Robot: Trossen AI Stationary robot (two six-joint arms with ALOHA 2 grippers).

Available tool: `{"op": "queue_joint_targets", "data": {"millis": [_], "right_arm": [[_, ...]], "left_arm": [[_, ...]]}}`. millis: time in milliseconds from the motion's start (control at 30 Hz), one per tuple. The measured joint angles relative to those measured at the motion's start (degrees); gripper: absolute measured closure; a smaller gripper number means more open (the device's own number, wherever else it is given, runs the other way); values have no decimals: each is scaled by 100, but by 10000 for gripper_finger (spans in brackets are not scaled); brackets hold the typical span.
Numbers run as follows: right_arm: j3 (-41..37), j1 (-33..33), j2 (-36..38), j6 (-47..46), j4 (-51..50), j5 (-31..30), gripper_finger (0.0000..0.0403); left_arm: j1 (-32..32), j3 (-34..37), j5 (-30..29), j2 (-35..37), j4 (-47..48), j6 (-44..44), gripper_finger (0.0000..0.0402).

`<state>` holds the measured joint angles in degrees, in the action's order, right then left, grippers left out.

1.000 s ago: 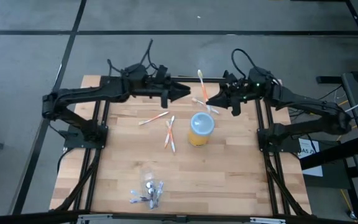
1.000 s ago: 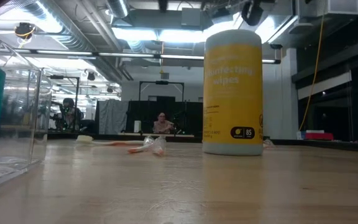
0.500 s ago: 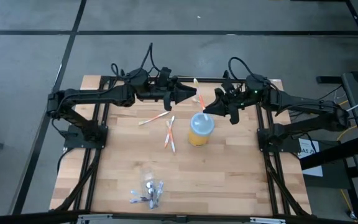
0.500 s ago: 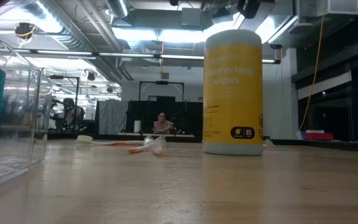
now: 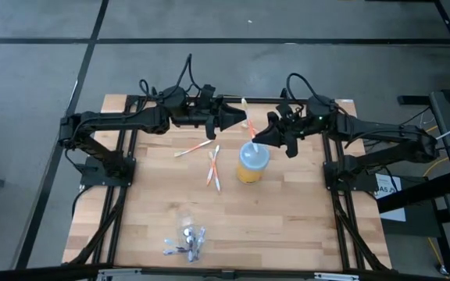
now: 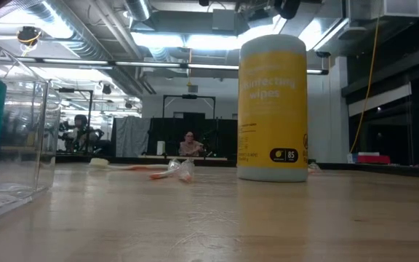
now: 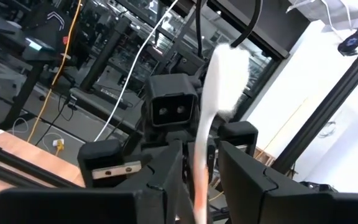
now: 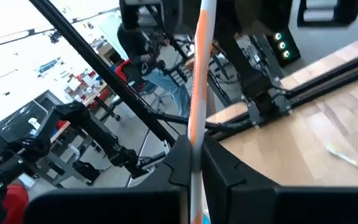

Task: Pick & Place toothbrushing station
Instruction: Put the orange toothbrush into the left side of the transparent organizer

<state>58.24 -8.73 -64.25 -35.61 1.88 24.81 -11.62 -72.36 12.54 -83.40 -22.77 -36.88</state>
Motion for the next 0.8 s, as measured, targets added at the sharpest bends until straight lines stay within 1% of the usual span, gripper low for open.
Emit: {"op": "queue_joint_targets", "data": {"millis": [333,433,567,767,800], "right_arm": [[0,37,-222,-86,202,26,386],[0,35,-225,-86,218,27,386],[0,35,-225,-86,262,34,386],[0,49,-228,8,391,40,386],[0,73,-231,5,494,22,380]], "left_arm": [[0,0,19,2,-22,-13,310],[0,0,64,3,-21,-35,330],[-2,0,99,2,-15,-92,384],[-2,-1,96,7,-49,-93,390],[-2,-6,93,13,-76,-99,390]]}}
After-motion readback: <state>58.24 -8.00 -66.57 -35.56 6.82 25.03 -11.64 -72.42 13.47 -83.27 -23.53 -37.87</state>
